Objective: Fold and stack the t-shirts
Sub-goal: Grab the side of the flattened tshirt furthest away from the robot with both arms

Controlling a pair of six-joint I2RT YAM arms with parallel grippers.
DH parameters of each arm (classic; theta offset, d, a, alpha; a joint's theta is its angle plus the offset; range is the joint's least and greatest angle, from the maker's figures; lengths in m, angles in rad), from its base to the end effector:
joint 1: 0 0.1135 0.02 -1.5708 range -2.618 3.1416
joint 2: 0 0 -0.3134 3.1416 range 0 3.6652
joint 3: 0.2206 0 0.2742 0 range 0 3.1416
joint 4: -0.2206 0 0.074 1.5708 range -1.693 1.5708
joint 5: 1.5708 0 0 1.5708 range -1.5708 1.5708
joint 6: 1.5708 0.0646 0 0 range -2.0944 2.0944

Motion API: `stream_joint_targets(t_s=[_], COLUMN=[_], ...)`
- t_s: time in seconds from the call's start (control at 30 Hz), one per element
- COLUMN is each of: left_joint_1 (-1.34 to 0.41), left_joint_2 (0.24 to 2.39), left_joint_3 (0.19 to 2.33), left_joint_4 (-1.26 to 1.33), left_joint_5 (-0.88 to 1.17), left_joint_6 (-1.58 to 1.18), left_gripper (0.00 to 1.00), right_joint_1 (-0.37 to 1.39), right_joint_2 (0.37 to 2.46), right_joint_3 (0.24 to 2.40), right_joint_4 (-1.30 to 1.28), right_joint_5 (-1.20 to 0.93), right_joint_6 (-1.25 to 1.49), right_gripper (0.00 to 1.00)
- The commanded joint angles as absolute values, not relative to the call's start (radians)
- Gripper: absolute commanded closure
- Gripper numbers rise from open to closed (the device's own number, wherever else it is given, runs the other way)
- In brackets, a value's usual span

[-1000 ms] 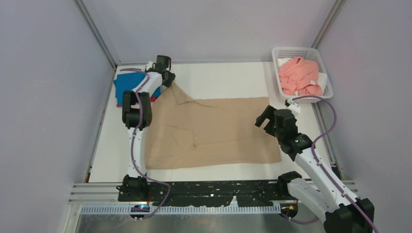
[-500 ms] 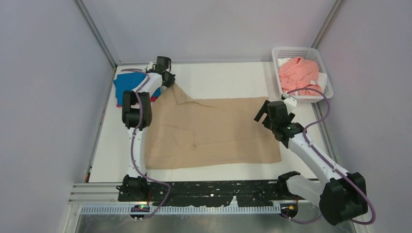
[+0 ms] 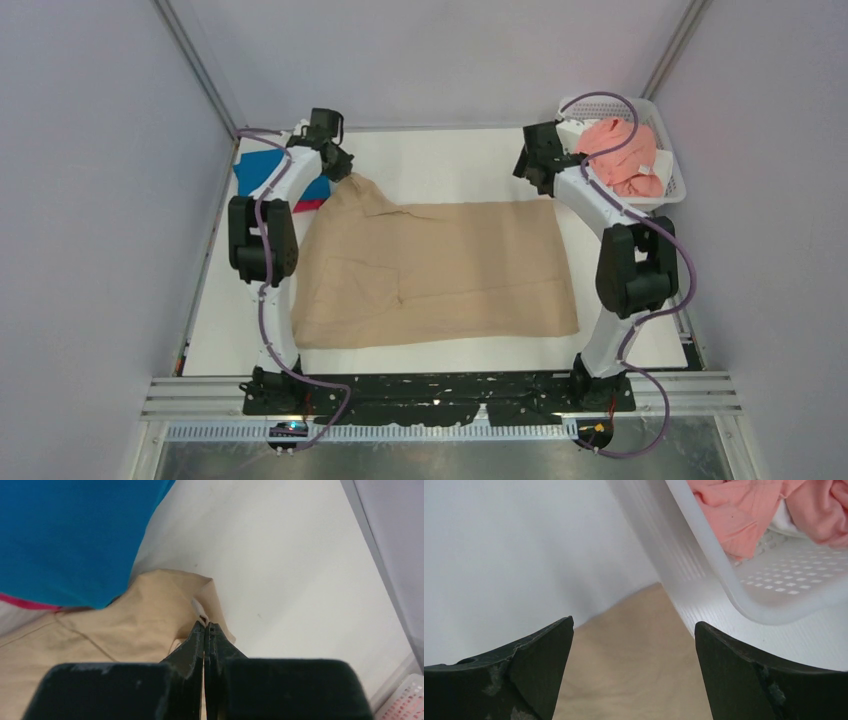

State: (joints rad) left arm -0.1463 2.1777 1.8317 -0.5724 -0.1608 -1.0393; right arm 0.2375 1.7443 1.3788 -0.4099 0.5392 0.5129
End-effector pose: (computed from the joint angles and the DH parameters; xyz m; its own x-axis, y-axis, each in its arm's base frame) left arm 0.5500 -0.0706 0.2272 -0.4396 -0.7953 -0.4174 -0.6535 0.6020 -0.4589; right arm 0.4334 0.0708 0.2920 -0.5170 0.3081 -0.7986 0.4685 0.8827 0.0373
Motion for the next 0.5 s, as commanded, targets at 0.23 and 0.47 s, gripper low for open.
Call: stream_joint_targets(t_s=[0.23, 0.47], left_joint_1=[-0.195, -0.204], left_joint_2=[2.123, 2.072], left_joint_3=[1.943, 1.855], left_joint_4=[-0.866, -0.892], left_joint_5=[-0.280, -0.313], left_joint_6=[-0.836, -0.834], left_gripper=[1.00, 1.00], right_joint_1=[0.181, 0.155], right_joint_2=[2.061, 2.133], right_joint_3=[1.698, 1.748], right_joint_4=[-0.594, -0.622], right_joint_5=[0.546, 0.527], right_joint_6=[0.443, 0.440], right_gripper=[0.17, 0.31])
